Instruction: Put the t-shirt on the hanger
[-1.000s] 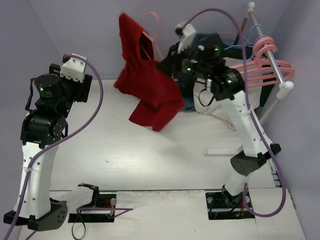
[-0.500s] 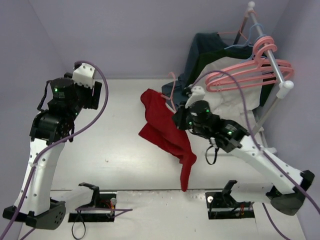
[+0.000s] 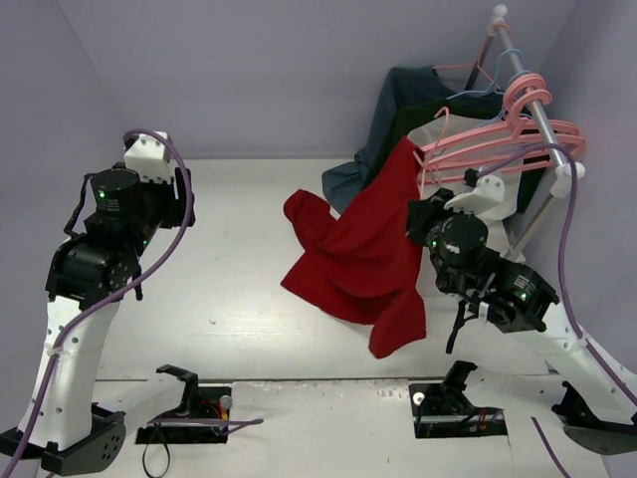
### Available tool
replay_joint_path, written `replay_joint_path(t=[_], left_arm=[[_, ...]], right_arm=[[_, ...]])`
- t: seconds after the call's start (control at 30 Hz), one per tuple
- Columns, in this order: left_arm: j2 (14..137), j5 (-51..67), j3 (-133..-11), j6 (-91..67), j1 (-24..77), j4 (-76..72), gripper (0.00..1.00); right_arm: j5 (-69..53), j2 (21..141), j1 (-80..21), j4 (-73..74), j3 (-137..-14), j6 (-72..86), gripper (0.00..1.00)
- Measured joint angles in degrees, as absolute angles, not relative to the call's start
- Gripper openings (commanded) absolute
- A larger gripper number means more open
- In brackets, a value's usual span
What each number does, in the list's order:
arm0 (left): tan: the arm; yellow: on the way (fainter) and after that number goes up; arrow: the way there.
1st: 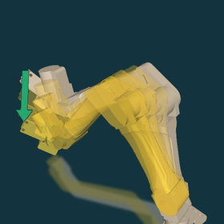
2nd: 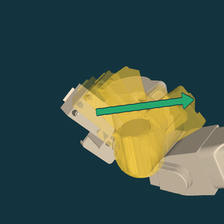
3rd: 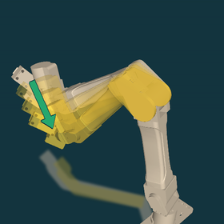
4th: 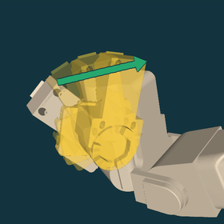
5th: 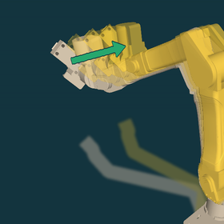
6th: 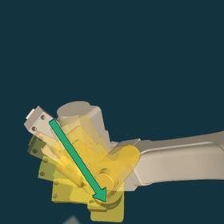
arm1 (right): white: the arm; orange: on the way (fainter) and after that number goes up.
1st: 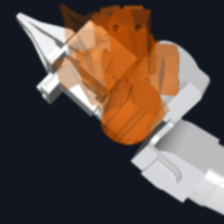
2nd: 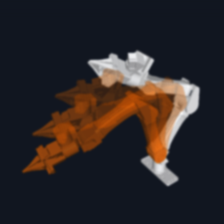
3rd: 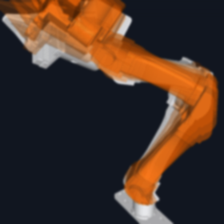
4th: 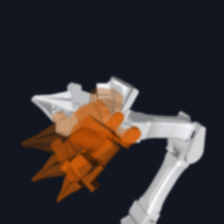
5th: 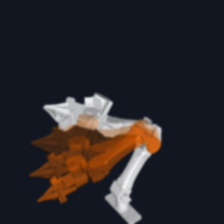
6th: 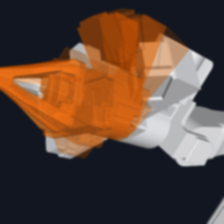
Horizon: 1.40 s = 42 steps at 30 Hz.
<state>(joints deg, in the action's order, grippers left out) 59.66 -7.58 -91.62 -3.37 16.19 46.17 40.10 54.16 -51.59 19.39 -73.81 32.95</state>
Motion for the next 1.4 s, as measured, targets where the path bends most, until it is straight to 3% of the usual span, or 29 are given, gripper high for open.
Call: replay_joint_path(t=[0.3, 0.57, 0.73, 1.03, 1.2, 1.4], left_arm=[[57.03, -5.35, -90.43, -9.59, 16.19, 48.64, 0.59], [56.92, -3.22, -90.30, -10.41, 16.19, 49.61, 0.59], [57.86, -3.24, -90.32, -9.18, 16.19, 50.06, 0.59], [60.01, -1.86, -90.33, -8.14, 16.35, 50.41, 0.59], [60.57, 3.86, -91.03, -14.50, 18.86, 49.66, 0.60], [62.96, 3.60, -90.16, -27.80, 30.49, 41.61, 0.66]], right_arm=[[54.05, 52.31, -51.59, 21.01, -76.16, 31.45, 0.00], [55.78, 53.05, -51.42, 24.77, -74.32, 35.20, 0.00], [47.20, 56.77, -51.23, 21.28, -72.32, 32.48, 0.00], [15.67, 65.93, -49.47, 16.46, -67.32, 22.58, 0.00], [13.80, 64.52, -48.93, 15.62, -62.26, 22.30, 0.00], [14.11, 64.07, -48.73, 11.44, -62.30, 21.64, 0.00]])
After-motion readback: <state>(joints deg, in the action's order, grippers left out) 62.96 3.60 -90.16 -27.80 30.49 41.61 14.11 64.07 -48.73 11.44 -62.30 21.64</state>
